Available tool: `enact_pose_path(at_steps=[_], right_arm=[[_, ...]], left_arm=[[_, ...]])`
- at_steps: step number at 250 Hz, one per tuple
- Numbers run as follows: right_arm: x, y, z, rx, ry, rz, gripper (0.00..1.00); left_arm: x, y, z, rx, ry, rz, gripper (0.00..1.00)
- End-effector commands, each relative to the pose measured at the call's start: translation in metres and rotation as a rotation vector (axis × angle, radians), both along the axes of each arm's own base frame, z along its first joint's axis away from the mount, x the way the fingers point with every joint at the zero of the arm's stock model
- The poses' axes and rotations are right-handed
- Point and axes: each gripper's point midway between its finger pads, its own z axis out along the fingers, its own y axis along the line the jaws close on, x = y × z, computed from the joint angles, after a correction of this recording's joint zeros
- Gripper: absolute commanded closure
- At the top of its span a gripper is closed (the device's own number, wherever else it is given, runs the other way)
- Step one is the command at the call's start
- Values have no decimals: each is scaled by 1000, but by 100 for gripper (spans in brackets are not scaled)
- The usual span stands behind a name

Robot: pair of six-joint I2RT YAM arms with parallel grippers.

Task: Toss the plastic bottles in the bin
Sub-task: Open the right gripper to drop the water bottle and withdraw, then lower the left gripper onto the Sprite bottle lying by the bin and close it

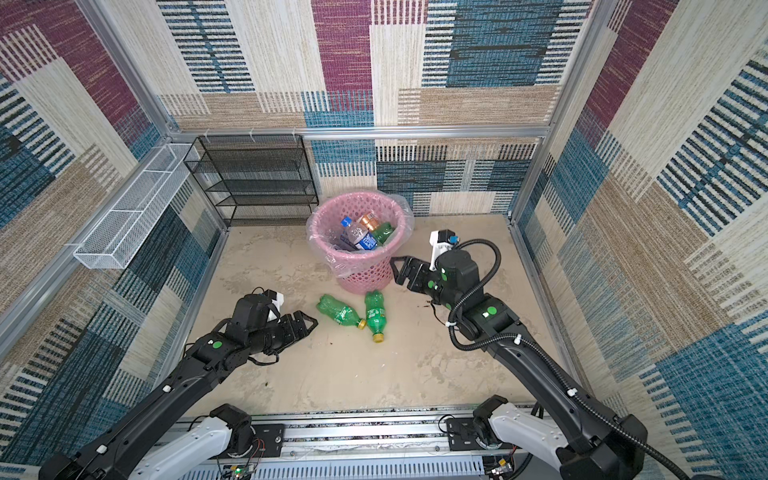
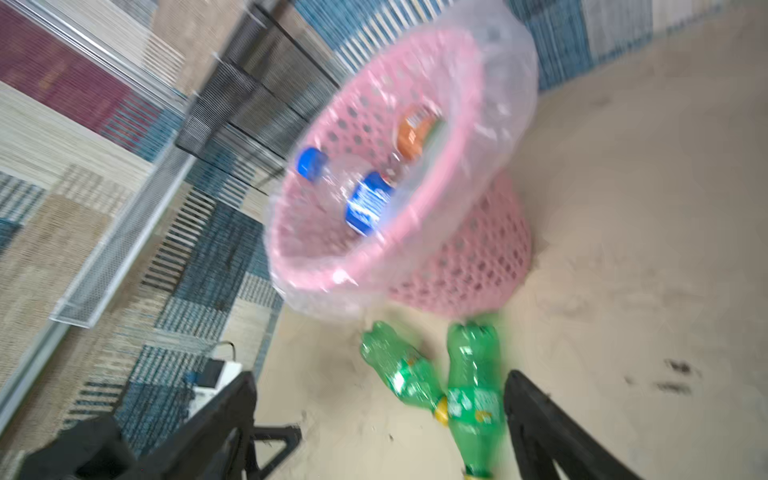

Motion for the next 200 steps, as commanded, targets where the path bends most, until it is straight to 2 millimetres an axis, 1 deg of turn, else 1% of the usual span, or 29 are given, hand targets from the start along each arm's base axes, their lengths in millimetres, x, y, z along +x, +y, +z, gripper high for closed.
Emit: enact_pose_path(at_steps=[1,19,33,61,83,121,161,200], right_arm=[[-18,-4,-41,29,115,-5,8],[-27,-5,-66,37,169,2,9],[-32,-5,-81,39,201,7,10],[-38,-4,-102,43,239,20,11],[-40,-2,-113,42,259,31,11],[-43,3,-128,48,288,56,12],[-42,6,-133,53,292,69,12],[-43,7,-137,56,294,78,12]], left_arm=[[0,2,-3,12,7,11,17],[3,1,-2,11,8,9,17],[5,-1,-2,8,10,4,17],[8,-3,-1,6,9,1,17],[10,-4,0,4,5,3,17],[16,-8,1,-12,12,7,17],[20,-10,-2,-21,35,36,19],[26,-10,-9,-22,72,112,20]])
